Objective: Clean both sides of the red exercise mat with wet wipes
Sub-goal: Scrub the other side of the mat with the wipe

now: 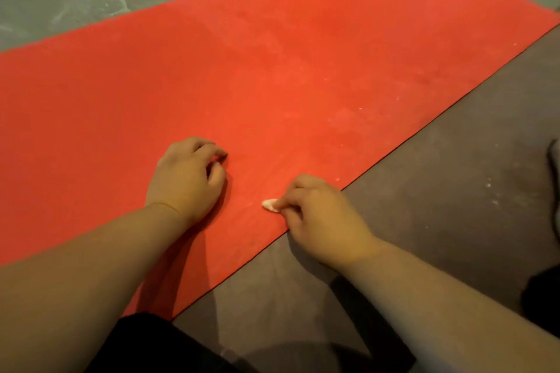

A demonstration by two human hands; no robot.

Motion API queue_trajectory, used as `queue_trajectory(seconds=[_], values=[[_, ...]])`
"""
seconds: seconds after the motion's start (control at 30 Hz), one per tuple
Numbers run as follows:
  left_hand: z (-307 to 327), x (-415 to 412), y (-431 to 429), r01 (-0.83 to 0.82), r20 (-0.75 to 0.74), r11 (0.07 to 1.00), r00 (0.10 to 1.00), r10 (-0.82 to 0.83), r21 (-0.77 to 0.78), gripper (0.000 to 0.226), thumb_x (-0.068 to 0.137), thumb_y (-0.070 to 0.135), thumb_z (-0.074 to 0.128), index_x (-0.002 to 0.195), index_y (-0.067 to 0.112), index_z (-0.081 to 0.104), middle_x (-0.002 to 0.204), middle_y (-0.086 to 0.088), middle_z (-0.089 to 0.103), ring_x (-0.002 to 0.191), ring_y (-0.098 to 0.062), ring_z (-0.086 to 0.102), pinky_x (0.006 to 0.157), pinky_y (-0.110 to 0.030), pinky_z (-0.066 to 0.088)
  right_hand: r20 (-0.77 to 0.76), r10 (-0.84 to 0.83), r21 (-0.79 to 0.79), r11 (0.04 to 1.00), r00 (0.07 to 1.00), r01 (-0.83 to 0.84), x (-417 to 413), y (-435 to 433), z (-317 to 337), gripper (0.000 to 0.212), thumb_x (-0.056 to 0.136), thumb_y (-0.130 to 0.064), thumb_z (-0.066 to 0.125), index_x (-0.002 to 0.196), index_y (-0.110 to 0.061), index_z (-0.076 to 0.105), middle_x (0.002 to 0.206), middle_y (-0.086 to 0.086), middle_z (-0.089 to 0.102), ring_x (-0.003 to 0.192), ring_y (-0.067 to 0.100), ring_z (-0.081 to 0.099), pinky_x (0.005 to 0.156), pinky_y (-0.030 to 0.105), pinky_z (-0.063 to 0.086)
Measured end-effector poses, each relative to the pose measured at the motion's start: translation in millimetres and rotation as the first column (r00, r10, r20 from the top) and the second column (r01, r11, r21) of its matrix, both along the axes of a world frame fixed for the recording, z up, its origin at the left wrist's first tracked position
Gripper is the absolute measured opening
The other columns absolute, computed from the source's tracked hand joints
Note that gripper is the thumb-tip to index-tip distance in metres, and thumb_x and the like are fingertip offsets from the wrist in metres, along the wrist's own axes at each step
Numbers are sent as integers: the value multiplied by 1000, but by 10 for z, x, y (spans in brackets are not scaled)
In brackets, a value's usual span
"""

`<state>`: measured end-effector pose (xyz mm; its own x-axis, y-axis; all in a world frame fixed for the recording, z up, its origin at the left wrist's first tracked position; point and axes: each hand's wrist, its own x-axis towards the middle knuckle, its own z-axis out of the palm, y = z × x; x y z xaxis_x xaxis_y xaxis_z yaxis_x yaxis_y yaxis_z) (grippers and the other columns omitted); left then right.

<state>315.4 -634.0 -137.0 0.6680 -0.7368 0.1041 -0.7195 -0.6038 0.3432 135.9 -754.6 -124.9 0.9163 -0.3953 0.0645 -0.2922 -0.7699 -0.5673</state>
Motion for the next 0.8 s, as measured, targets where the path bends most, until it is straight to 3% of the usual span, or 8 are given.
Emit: queue_trajectory(seconds=[0.2,0.3,0.43,0.5,0.6,0.67,0.73,0.8], values=[[40,-209,-603,128,-23,992,991,-128,7,36,90,18,54,126,18,60,146,-6,44,132,-27,40,110,-33,27,-63,-461,-122,884,885,452,18,-1082,-10,15,90,-22,62,95,-18,75,95,8,63,91,29,60,76,31,43],[-47,-300,-837,168,-60,985,984,-166,28,42,93,19,50,135,18,52,153,-7,35,141,-24,30,117,-36,17,-18,-439,-67,897,898,437,-42,-633,-15,20,92,-24,57,92,-13,74,88,7,60,86,27,59,75,30,41],[-161,-381,-839,160,-28,986,987,-159,37,53,89,29,34,137,17,51,152,-7,37,142,-24,30,118,-40,15,-57,-222,27,974,973,223,-164,-312,23,17,91,-24,58,97,-17,72,90,-2,55,89,18,57,79,25,41],[-156,-378,-844,163,-17,986,987,-162,45,55,86,30,32,136,17,52,151,-7,39,141,-25,31,118,-40,16,-106,-264,17,964,959,267,-133,-572,20,16,90,-25,61,88,-15,73,88,1,60,83,20,59,74,23,39],[-155,-365,-855,151,-11,988,989,-151,43,55,86,30,33,135,18,53,150,-7,40,141,-25,32,118,-40,17,-81,-418,-22,908,905,418,-42,-922,10,18,89,-19,61,79,-10,73,86,8,68,79,24,63,73,32,50],[-177,-380,-862,152,6,988,988,-152,37,54,85,29,33,134,18,55,149,-7,41,140,-26,33,117,-40,17,-82,-428,24,902,900,431,-61,-904,-1,18,91,-18,59,84,-10,74,93,5,67,79,15,65,71,25,51],[-165,-387,-863,147,8,989,989,-147,25,54,86,31,32,132,17,56,147,-8,44,138,-28,37,116,-42,20,-62,-422,174,888,905,426,-175,-799,15,18,94,-19,56,97,-16,73,97,-4,61,74,-7,59,63,2,41],[-144,-396,-844,186,23,982,982,-186,-25,55,89,38,30,132,17,56,145,-11,46,133,-31,42,114,-46,25,6,-479,285,842,878,457,-289,-801,-20,21,94,-21,54,108,-23,71,98,-10,59,77,-15,53,64,-4,35]])
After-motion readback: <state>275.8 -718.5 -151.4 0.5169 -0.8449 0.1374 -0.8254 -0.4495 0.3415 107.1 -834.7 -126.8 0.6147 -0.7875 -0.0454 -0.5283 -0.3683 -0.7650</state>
